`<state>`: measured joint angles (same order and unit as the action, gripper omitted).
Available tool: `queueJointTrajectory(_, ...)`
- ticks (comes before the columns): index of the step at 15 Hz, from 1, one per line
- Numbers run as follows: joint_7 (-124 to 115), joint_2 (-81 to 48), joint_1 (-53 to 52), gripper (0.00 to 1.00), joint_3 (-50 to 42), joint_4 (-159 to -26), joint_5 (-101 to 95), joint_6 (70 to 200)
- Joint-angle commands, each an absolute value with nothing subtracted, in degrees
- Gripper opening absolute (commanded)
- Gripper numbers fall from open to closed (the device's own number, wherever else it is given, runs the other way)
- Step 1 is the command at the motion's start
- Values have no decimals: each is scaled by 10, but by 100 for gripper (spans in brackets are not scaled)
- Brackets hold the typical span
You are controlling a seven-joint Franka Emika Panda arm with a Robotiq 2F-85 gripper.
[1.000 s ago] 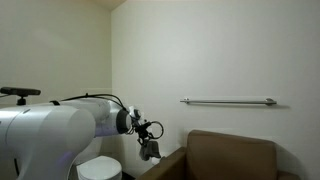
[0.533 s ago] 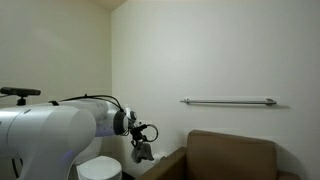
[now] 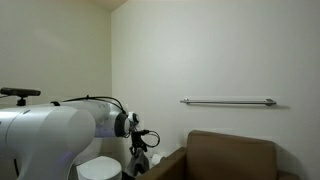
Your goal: Use the cloth to wipe the left arm of the couch
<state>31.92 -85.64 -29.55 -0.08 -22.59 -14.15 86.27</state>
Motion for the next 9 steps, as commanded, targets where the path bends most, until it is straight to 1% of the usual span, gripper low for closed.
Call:
queueJointTrajectory(1, 325, -856, -293, 4, -2, -223, -140, 859)
queueJointTrajectory(5, 334, -856, -295, 4, 2, -225, -138, 870)
queueJointTrajectory(9, 364, -856, -348, 4, -19, -240, -179, 911)
